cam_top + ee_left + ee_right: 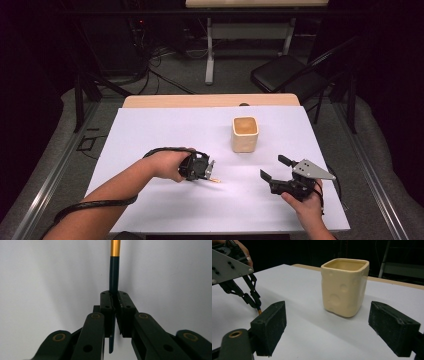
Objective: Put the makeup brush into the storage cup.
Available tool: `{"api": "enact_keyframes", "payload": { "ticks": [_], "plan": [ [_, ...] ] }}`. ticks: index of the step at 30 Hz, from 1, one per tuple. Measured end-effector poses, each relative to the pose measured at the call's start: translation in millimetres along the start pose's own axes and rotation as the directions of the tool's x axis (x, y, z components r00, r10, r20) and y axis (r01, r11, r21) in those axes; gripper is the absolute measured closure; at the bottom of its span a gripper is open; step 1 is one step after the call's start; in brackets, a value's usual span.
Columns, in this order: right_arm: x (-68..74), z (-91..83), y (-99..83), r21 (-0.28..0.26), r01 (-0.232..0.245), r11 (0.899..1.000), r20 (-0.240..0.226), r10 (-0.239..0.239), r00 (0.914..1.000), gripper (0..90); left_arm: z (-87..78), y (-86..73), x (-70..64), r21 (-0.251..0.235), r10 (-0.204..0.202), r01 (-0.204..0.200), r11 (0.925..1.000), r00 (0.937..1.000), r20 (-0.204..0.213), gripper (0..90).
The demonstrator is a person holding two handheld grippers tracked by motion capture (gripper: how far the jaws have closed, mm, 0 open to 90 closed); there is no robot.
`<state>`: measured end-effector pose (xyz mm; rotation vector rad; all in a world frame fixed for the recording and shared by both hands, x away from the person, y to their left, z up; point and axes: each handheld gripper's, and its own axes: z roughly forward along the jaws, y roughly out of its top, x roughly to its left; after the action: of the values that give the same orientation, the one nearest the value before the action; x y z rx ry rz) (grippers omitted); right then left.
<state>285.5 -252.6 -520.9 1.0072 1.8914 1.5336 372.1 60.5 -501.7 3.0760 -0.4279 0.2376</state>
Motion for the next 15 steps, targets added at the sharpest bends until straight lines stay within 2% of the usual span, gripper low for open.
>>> {"api": "enact_keyframes", "payload": {
  "ticks": [6,15],
  "plan": [
    [-0.2,-0.1,0.0,-0.001,0.001,1.0,0.001,-0.001,1.0,14.4,-4.8,-1.4,-0.8,0.012,0.0,0.0,0.9999,1.0,-0.005,83.9],
    [-0.1,0.0,0.0,0.001,0.001,1.0,0.001,-0.001,1.0,14.4,-7.6,-3.7,-1.8,0.018,-0.012,0.012,0.9998,0.9997,0.02,83.9]
  ]
}}
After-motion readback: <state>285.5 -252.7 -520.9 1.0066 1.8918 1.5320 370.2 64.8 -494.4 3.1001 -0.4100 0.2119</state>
